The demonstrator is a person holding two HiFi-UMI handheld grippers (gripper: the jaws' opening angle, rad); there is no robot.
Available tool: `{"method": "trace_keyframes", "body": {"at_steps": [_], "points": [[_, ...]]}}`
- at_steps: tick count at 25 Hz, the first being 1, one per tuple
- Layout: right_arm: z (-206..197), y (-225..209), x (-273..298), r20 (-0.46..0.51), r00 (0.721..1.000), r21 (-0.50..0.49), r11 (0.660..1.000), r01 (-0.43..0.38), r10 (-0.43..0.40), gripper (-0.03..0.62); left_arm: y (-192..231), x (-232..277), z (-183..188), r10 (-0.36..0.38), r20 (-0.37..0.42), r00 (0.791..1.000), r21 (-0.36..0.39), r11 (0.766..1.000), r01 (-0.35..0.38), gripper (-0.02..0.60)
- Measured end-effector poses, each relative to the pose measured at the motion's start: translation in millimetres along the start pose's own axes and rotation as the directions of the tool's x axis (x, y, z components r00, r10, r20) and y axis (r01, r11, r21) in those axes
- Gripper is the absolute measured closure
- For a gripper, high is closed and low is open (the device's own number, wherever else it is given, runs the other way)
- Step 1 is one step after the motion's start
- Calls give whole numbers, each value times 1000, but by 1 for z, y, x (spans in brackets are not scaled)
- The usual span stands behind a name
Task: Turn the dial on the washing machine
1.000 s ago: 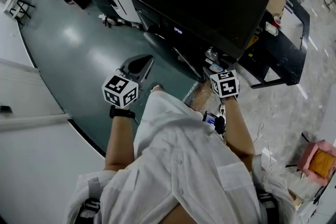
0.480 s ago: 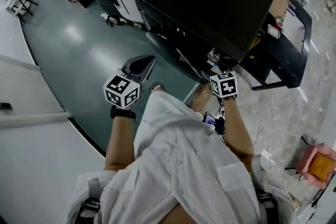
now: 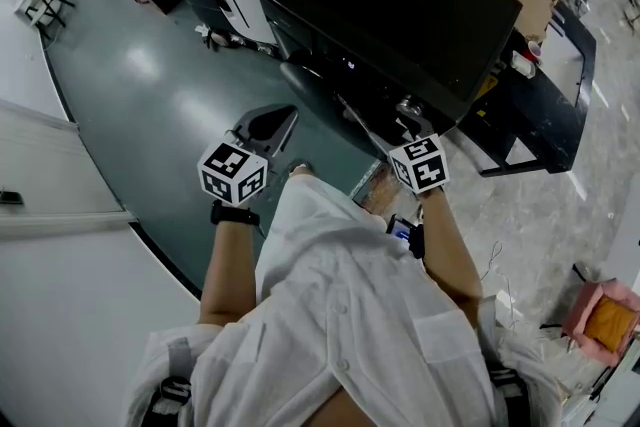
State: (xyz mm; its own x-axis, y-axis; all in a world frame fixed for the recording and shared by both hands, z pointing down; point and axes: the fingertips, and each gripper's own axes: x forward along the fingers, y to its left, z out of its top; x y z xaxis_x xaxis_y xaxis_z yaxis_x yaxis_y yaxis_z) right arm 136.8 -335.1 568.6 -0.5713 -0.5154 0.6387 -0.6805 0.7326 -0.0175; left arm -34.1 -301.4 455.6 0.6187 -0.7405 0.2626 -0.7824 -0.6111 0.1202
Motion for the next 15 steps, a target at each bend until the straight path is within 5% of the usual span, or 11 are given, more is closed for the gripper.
{"method": "trace_keyframes", "body": {"at_steps": [3, 7, 15], "points": [[24, -20, -8, 39, 996, -86, 993, 80, -77, 287, 1, -1, -1, 6, 1, 1000, -2, 1000, -6, 565], [8, -37, -9, -4, 990, -147, 979, 138, -140, 301, -1, -1, -4, 4, -5, 1000, -3, 1000, -4, 565], [-22, -39, -29, -16, 988, -52, 986, 155, -156, 293, -2, 3, -2, -4, -5, 1000, 8, 1000, 4, 565]]}}
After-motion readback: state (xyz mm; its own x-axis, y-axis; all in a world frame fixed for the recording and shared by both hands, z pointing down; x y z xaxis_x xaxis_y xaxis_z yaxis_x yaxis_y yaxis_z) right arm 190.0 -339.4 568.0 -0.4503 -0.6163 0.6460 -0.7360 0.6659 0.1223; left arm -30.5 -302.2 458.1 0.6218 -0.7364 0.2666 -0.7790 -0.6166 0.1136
